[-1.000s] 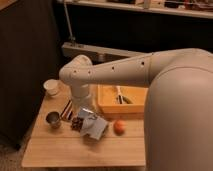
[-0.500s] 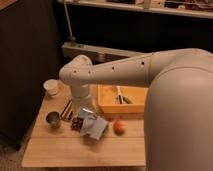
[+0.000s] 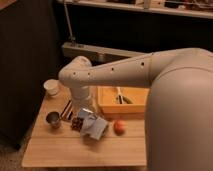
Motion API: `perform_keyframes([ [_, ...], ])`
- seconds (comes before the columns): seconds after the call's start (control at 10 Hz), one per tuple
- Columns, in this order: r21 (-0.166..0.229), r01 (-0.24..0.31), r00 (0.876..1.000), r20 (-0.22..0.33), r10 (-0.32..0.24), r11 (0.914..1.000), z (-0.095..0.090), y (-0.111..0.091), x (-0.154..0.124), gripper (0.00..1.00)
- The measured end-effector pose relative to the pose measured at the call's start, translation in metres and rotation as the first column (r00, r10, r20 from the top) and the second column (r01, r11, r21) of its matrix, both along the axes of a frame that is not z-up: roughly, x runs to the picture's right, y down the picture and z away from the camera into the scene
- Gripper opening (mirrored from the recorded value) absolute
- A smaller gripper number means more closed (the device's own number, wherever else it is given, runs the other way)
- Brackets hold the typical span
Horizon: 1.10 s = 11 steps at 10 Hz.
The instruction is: Place towel in paper cup
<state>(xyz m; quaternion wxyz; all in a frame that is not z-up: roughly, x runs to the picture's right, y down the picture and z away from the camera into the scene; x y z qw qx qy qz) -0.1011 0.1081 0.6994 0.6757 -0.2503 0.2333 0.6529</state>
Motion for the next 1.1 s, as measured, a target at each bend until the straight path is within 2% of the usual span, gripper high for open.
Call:
perform_keyframes([
  [0.1, 0.015, -0.018, 1.0, -0.015, 0.019, 0.9997, -0.003, 0.005, 0.016, 0.65],
  [0.3, 0.036, -0.064, 0.998, -0.01, 0.065, 0.9973, -0.006, 0.012, 0.035, 0.65],
  [0.5, 0.033, -0.085, 0.996, -0.01, 0.086, 0.9958, 0.001, 0.021, 0.039, 0.65],
  [0.7, 0.013, -0.104, 0.994, -0.012, 0.104, 0.9945, 0.013, 0.025, 0.041, 0.65],
  [1.0, -0.039, -0.145, 0.989, -0.019, 0.144, 0.9887, 0.033, 0.031, 0.046, 0.65],
  [1.1, -0.063, -0.164, 0.986, -0.035, 0.163, 0.9844, 0.04, 0.039, 0.051, 0.65],
])
